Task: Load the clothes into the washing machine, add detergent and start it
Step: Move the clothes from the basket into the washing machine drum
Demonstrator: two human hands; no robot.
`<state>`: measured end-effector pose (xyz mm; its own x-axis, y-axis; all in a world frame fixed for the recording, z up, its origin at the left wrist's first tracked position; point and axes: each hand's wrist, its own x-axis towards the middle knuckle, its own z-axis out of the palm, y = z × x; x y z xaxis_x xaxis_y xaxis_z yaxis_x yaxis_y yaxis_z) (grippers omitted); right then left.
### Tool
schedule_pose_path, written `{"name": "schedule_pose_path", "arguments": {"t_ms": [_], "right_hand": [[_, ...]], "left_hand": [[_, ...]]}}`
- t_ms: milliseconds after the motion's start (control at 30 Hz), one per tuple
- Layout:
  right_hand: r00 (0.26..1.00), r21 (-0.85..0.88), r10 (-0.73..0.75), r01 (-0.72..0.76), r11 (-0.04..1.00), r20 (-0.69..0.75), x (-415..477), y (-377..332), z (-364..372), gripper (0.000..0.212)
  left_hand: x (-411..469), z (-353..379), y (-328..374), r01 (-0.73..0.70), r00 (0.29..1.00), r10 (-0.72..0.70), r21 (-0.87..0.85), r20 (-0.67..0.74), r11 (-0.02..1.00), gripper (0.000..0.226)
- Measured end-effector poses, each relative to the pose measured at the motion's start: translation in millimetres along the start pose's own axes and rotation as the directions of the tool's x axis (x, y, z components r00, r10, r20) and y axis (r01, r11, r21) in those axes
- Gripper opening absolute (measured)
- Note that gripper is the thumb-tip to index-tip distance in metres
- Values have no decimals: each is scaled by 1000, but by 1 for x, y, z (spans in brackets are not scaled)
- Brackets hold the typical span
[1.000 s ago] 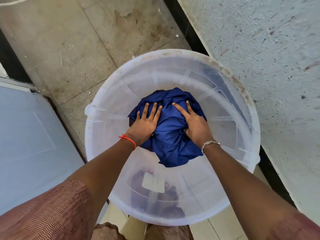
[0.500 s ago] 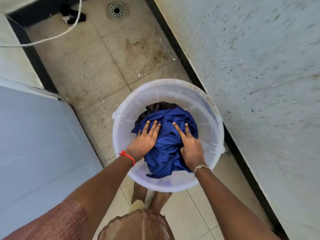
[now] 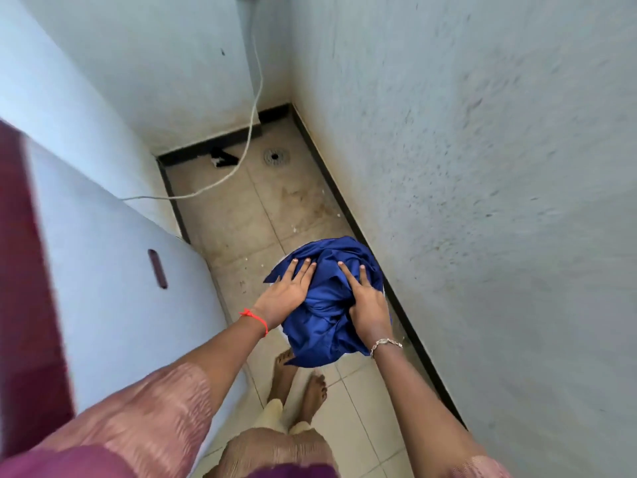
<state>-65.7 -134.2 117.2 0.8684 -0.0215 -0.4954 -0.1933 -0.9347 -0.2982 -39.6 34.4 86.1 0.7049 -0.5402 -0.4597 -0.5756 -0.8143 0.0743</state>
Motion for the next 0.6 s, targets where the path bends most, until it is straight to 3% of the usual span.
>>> {"name": "schedule_pose_path", "arguments": {"t_ms": [233, 367, 500, 567, 600], "right_hand": [[970, 28, -136, 144, 989, -204, -80, -60, -87, 91], [921, 17, -256, 273, 962, -292, -126, -96, -121, 88], [855, 20, -357, 393, 919, -376, -169, -129, -144, 85], [813, 15, -408, 454, 891, -416, -186, -147, -152, 84], [784, 0, -441, 490, 872, -436, -200, -157, -157, 84]], "left_hand": [[-87, -88, -16, -15, 966, 17, 9, -259, 1000, 69], [-147, -128, -21, 65, 933, -41, 54, -356, 996, 65], [-213, -161, -19, 89, 781, -59, 17, -621, 996, 57], [-248, -178, -14, 118, 748, -119, -46, -653, 992, 61], [-269, -186, -11, 158, 769, -182, -95, -613, 983, 63]]}}
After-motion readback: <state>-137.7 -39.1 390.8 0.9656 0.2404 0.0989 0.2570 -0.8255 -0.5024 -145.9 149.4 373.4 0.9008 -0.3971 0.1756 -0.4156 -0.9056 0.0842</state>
